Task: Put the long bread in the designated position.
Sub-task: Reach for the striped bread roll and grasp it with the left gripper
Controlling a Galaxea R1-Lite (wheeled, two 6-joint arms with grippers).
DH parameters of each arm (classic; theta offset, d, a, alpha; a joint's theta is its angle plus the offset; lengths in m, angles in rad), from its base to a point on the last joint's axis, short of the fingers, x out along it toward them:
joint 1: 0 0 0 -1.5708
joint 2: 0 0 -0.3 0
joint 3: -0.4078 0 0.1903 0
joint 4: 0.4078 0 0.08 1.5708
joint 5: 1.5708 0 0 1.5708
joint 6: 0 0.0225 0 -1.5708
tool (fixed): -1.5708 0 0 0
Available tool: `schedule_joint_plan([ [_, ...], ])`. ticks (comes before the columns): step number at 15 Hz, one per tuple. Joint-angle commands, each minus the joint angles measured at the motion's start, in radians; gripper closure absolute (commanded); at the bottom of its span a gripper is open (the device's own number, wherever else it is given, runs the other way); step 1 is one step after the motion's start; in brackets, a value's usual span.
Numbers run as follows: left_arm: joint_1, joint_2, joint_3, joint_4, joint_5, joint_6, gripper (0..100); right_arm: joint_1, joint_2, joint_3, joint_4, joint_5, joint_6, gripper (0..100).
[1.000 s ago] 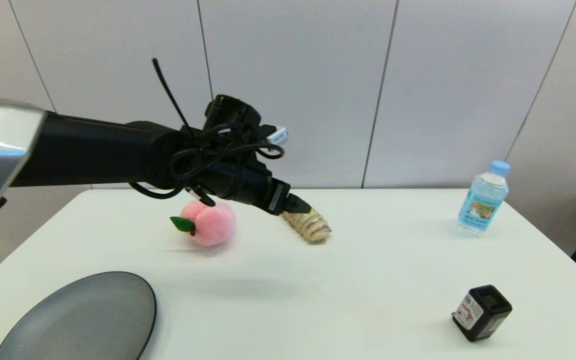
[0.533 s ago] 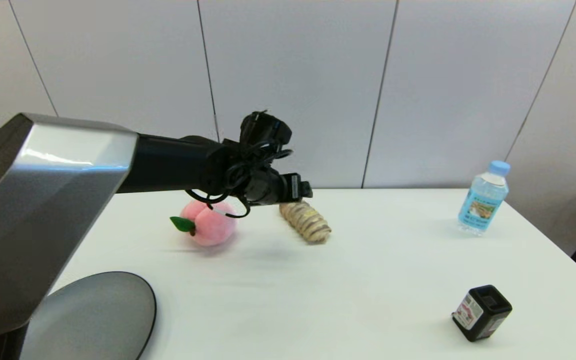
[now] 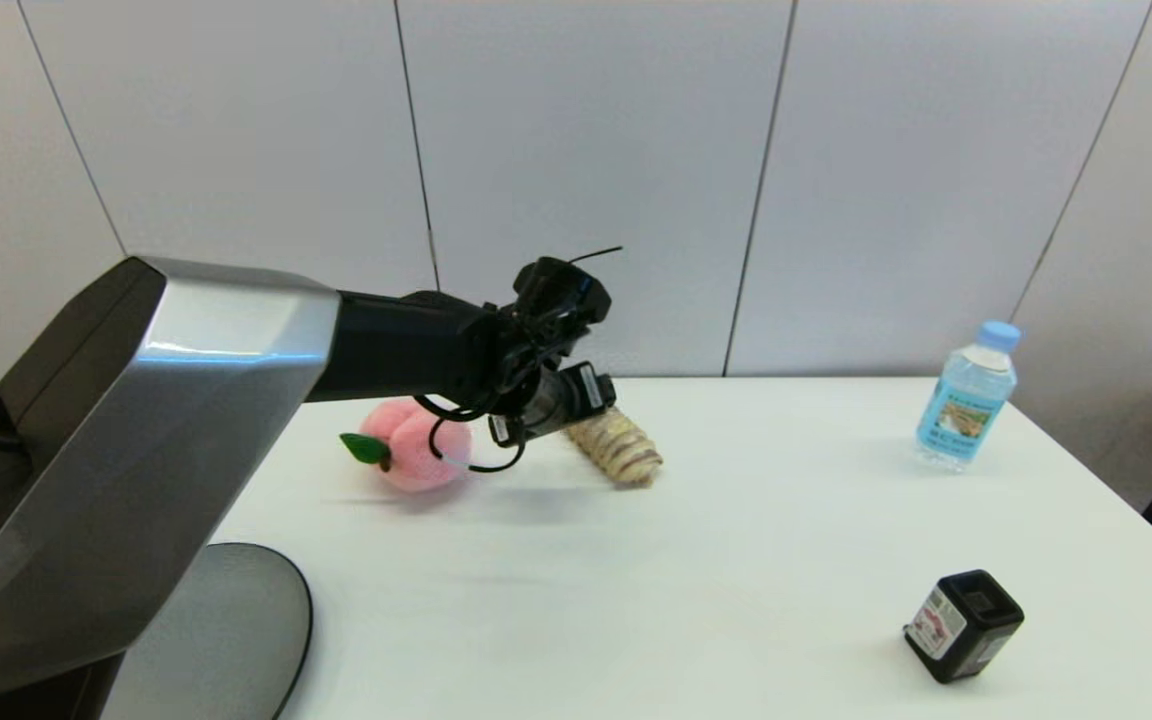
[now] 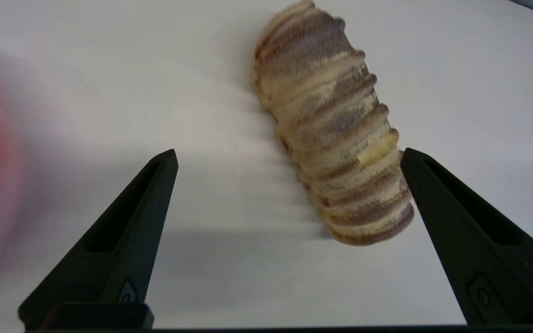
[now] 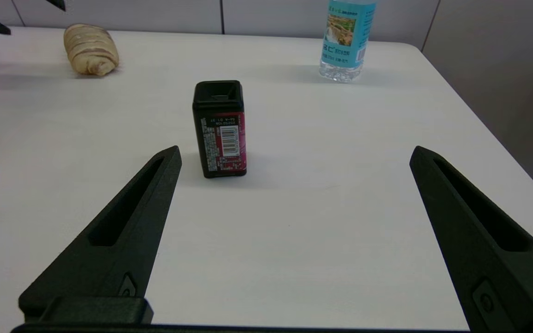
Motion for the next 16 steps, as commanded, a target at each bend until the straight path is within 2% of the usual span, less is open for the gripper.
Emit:
schedule_joint_plan([
  [1,-0.035,0.017,-0.028,0.013,0.002,-0.034,0,0.0,0.001,0.0,0.0,0.001,-0.001,0],
  [16,-0.08,0.136,-0.152,0.019,0.004,0.009,0,0.0,0.001,0.0,0.0,0.002,-0.001,0],
])
